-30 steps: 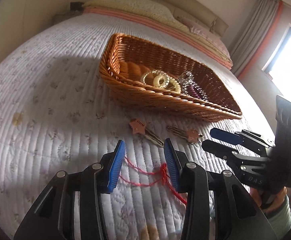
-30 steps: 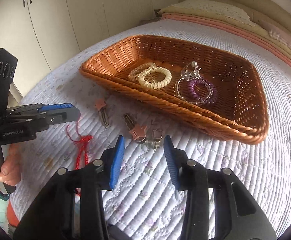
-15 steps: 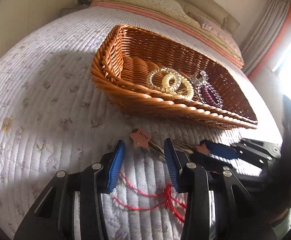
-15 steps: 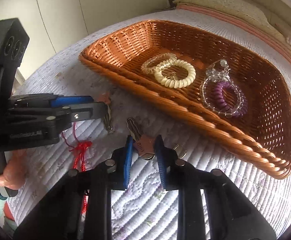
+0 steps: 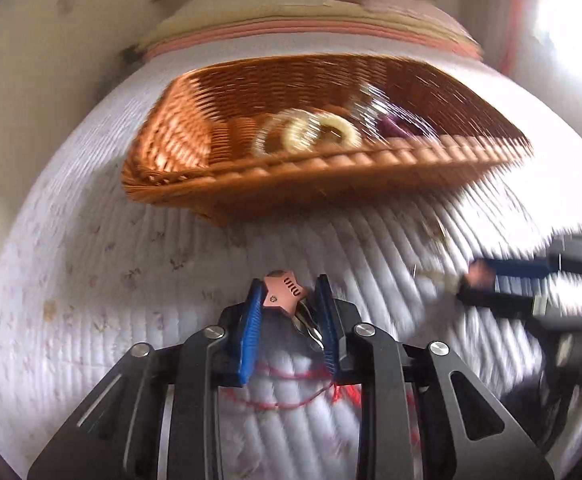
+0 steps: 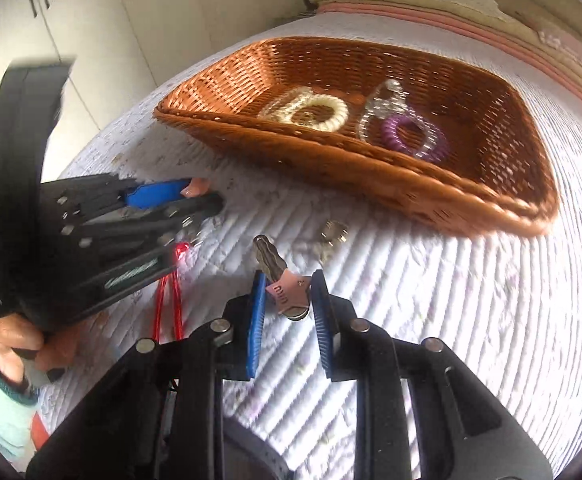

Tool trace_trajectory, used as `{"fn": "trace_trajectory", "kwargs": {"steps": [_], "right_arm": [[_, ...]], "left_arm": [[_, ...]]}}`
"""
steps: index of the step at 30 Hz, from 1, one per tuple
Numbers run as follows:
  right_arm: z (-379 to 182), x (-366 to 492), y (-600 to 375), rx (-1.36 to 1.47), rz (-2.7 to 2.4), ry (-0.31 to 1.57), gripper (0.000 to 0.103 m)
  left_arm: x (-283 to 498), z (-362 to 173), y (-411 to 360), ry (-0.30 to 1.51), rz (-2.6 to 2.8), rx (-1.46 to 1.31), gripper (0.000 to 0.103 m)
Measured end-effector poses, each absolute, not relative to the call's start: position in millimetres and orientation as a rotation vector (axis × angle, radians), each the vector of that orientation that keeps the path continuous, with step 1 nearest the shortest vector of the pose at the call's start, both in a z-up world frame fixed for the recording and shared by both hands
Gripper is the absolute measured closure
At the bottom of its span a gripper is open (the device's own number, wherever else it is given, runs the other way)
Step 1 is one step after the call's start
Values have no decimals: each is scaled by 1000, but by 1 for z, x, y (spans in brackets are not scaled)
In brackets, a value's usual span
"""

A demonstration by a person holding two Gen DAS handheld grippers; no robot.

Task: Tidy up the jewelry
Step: 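Grasp a pink star hair clip with the left tool while the right tool grasps another star clip, then carry both star clips into the wicker basket and open both tools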

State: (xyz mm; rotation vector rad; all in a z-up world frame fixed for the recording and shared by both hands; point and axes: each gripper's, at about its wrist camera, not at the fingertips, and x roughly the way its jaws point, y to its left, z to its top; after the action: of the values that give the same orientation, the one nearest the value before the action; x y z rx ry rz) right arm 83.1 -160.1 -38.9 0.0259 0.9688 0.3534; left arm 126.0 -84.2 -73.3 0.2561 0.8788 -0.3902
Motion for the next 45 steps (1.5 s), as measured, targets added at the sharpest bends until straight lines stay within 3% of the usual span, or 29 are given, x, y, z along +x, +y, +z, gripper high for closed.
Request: {"fn": "trace_trajectory", "kwargs": {"steps": [7,14,16,23,30,33,45], "right_arm": [[-41,59,-184,134,273,952,83],[-46,47,-214,227,155,932,82],[-48,48,-215,227,132,929,82],[-51,48,-219,222,118,918,82],[-52,49,-207,168,101,912,82],[-52,50,-204,158,96,910,82],[-33,32,-209,200,152,846,82]], "left_arm": [[116,-73,-70,872,-532,336,78],[98,-77,-53,847,-525,338,60],[96,-77,-52,848,-515,336,60],[91,-75,-40,852,-496,297,73],[94,-76,-49,852,-471,276,74],[93,-78,-54,828,-441,287,88],[77,-53,-39,714,-487,174,89]]}}
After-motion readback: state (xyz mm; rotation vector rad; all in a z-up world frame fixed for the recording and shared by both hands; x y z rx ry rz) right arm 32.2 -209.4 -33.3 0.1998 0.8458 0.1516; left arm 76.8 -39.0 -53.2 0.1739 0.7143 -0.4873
